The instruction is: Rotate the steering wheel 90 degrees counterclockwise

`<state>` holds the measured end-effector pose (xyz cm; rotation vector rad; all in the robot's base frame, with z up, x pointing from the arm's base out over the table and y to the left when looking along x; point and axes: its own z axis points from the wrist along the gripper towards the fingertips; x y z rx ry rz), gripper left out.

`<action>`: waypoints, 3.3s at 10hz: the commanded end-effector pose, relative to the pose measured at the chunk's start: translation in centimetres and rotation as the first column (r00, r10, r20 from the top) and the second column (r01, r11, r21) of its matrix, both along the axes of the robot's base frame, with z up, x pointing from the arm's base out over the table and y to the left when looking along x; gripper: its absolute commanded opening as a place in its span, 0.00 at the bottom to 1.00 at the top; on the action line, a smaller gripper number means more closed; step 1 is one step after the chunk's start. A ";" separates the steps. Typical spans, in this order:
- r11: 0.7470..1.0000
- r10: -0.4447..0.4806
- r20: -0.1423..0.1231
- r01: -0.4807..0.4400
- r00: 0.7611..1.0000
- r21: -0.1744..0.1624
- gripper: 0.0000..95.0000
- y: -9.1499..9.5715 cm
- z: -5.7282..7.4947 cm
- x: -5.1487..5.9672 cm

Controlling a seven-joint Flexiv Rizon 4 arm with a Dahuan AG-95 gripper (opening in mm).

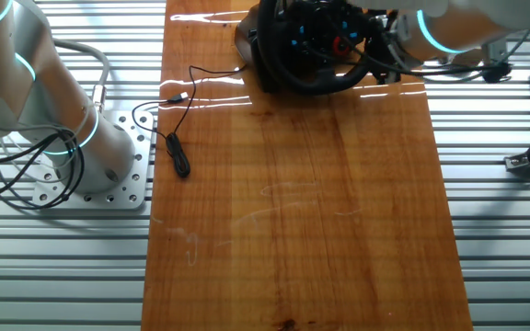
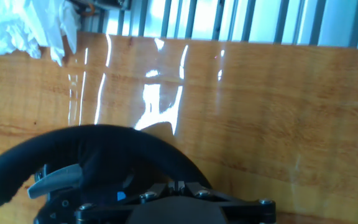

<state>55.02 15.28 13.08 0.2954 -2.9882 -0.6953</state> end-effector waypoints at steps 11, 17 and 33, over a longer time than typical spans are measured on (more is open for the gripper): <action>0.999 -0.014 0.012 0.014 1.000 0.039 0.00 1.0 -1.5 0.0; 0.999 -0.037 0.009 0.036 0.999 0.036 0.00 2.6 -1.8 0.4; 0.997 -0.061 0.007 0.061 0.998 0.054 0.00 5.5 -0.7 1.2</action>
